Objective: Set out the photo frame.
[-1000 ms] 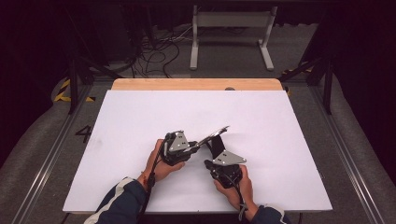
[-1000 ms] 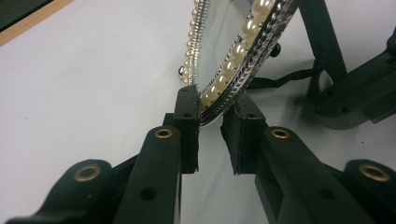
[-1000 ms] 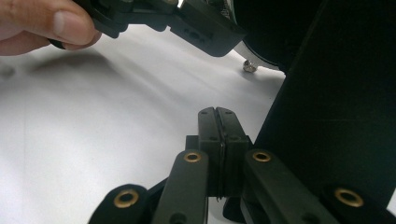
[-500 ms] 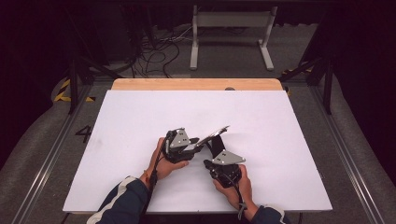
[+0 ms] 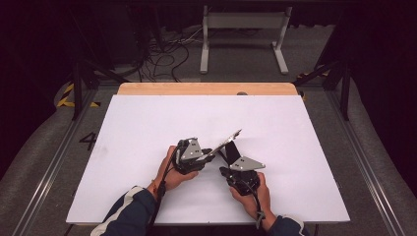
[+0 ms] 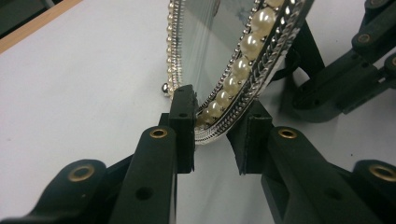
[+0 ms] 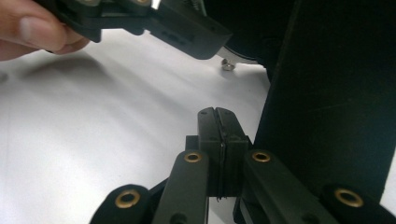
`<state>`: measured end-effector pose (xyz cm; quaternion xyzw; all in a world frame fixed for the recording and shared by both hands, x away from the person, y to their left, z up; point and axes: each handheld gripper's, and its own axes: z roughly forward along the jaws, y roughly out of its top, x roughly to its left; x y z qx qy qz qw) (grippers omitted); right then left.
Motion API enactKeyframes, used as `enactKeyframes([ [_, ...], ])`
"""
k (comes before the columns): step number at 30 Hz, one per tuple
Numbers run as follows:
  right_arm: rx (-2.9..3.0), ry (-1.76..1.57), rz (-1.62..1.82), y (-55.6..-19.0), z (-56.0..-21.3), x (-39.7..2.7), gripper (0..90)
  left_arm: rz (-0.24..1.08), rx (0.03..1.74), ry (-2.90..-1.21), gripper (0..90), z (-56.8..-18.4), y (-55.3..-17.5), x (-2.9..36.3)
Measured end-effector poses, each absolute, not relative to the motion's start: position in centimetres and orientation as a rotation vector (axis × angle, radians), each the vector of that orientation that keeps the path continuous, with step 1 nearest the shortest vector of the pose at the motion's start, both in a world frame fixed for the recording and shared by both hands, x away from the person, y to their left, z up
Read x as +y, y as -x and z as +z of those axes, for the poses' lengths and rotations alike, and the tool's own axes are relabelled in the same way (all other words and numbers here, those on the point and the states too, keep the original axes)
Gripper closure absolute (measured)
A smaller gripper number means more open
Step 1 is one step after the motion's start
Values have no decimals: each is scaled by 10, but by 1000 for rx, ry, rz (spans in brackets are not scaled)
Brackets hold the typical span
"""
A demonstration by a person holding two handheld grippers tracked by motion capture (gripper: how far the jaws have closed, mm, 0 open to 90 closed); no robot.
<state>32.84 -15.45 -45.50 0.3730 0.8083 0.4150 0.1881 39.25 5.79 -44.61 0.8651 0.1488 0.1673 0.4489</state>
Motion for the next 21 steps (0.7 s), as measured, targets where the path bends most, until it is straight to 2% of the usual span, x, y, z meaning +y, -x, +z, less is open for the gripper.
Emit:
enactKeyframes([
  [3, 2279, -1034, 1154, -328, -455, -156, 900, 442, 369, -2157, 738, -444, -389, 58],
  [21, 2298, -1077, 1175, -333, -456, -175, 900, 414, 411, -2144, 762, -446, -377, 57],
])
